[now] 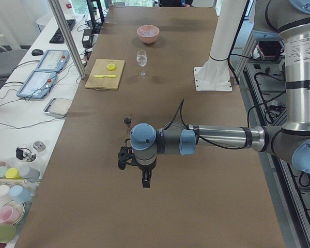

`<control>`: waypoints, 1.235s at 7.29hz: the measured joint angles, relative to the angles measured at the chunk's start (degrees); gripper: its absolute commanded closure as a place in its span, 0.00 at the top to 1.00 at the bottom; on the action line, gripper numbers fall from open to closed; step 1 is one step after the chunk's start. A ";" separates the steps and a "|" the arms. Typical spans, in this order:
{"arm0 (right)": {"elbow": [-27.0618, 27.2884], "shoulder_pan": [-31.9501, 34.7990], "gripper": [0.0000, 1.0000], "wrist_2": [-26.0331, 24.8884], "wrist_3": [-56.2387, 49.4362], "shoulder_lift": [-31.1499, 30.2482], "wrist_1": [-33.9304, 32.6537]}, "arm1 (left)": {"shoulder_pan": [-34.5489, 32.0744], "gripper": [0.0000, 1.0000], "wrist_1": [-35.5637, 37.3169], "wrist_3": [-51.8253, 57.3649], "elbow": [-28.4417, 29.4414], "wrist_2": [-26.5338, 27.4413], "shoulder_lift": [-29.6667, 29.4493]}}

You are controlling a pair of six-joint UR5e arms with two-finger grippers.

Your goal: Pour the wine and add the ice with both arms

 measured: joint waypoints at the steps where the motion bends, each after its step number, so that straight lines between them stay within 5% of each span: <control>1: 0.94 0.05 1.00 -0.03 -0.12 -0.03 0.06 | 0.00 0.98 0.00 0.00 0.00 0.00 0.00; 9: 4.11 0.08 1.00 0.22 0.11 -0.58 0.01 | 0.07 0.98 -0.09 0.00 0.16 0.00 0.03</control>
